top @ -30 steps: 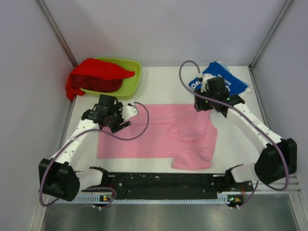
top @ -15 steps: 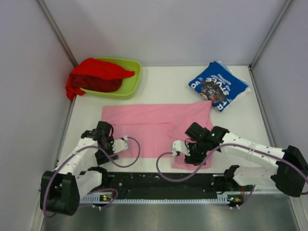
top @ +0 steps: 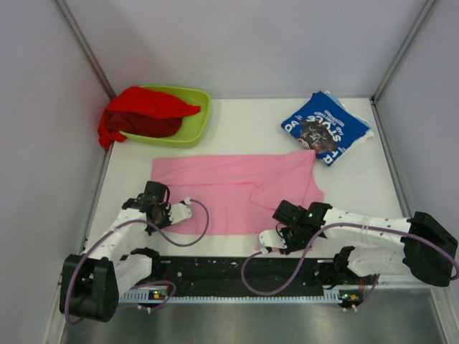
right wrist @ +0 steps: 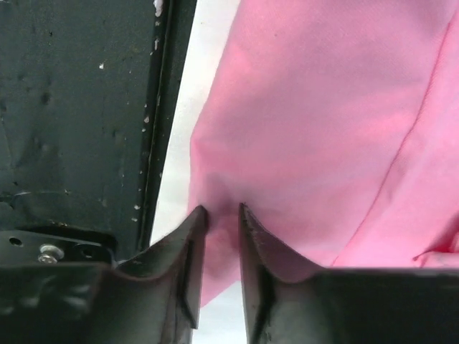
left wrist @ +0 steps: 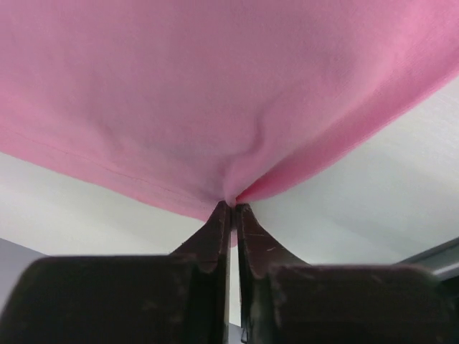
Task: Fold and stack the t-shirts
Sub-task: Grap the side of the flattened tshirt closest away from the robot with both arms, then fold the other side of the tshirt into a rectangle
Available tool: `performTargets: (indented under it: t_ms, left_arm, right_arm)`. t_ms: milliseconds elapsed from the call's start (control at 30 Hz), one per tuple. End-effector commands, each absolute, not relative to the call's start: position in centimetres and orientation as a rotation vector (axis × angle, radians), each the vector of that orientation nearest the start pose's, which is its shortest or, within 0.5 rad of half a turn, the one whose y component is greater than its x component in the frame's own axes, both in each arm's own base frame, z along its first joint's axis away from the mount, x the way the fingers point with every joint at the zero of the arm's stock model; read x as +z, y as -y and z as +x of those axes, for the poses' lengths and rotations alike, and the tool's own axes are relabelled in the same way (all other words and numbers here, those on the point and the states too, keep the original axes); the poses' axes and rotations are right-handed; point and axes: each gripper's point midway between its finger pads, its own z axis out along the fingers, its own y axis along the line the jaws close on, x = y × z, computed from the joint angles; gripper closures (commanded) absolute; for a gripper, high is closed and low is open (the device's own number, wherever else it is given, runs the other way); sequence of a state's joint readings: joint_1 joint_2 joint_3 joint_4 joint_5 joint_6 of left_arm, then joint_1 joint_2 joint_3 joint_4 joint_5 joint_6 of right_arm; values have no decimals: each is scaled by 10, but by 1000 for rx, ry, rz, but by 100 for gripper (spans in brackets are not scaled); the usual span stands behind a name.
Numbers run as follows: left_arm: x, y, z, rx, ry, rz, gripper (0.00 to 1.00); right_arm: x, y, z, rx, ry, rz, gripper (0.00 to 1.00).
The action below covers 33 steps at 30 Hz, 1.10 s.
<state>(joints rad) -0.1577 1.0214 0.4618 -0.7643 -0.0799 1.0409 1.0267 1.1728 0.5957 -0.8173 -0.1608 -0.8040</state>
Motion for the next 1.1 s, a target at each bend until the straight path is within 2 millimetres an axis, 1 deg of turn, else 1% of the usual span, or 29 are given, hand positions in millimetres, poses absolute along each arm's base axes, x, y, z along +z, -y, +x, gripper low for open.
performTargets:
  t_ms: [0,33,67,167,267,367,433,500,567,633,700,767,833,933,1067]
  left_arm:
    - [21,-16,185,262,-2409,1536,100]
    - [26,-18,188,284,-2413,1509,100]
    - [33,-18,193,299,-2413,1490,100]
    - [53,-19,208,343,-2408,1410,100]
    - [69,-20,224,385,-2386,1349,100]
    - [83,-18,242,410,-2345,1317,100]
    - [90,-17,256,430,-2320,1294,100]
    - [98,-15,272,447,-2295,1275,100]
    - [102,-13,289,455,-2283,1270,100]
    - [102,-11,300,453,-2288,1269,100]
    - [98,-11,308,451,-2306,1265,100]
    - [92,-12,315,464,-2324,1266,100]
    - [87,-15,319,484,-2338,1262,100]
    - [81,-23,324,502,-2373,1228,100]
    - [75,-30,328,497,-2411,1185,100]
  right_arm:
    - [18,-152,95,232,-1740,-2397,89]
    - [22,-153,97,220,-1734,-2388,97]
    - [27,-154,101,194,-1724,-2376,100]
    - [52,-161,118,145,-1678,-2271,100]
    - [89,-166,145,130,-1643,-2089,100]
    - [126,-170,181,114,-1607,-1895,100]
    - [140,-169,204,91,-1588,-1828,100]
    - [151,-166,226,27,-1591,-1807,100]
    - [152,-163,245,-10,-1615,-1810,100]
    - [152,-164,263,7,-1631,-1786,100]
    - [156,-162,286,11,-1635,-1719,100]
    - [152,-159,301,-1,-1640,-1701,100]
    - [148,-153,316,-14,-1650,-1699,100]
    - [136,-146,334,-25,-1713,-1695,100]
    - [119,-140,346,-19,-1759,-1715,100]
